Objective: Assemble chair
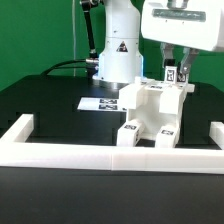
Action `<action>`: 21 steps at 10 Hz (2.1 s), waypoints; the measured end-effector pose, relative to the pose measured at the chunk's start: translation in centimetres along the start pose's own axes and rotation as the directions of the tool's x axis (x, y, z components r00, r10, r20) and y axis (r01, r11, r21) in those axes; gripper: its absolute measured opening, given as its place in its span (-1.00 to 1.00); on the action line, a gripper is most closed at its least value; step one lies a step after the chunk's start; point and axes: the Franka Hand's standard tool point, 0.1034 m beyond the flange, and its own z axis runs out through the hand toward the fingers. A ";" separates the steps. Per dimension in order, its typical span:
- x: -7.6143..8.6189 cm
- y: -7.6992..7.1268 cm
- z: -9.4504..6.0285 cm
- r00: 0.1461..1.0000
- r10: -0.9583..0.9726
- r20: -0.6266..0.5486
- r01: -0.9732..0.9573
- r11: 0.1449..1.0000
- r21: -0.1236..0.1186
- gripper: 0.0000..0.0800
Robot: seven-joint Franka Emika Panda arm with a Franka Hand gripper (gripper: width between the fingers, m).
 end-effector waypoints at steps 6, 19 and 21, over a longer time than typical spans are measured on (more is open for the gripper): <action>-0.5 -0.1 0.1 0.997 0.079 0.015 -0.079 0.997 0.003 0.35; -1.1 -0.6 0.2 0.589 -0.808 0.001 0.808 0.589 0.008 0.62; -1.0 -0.6 0.2 0.489 -0.872 0.000 0.872 0.489 0.007 0.62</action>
Offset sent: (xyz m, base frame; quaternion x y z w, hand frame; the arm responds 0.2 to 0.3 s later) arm 0.0000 0.0000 0.0000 0.0000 0.0000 0.0000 1.0000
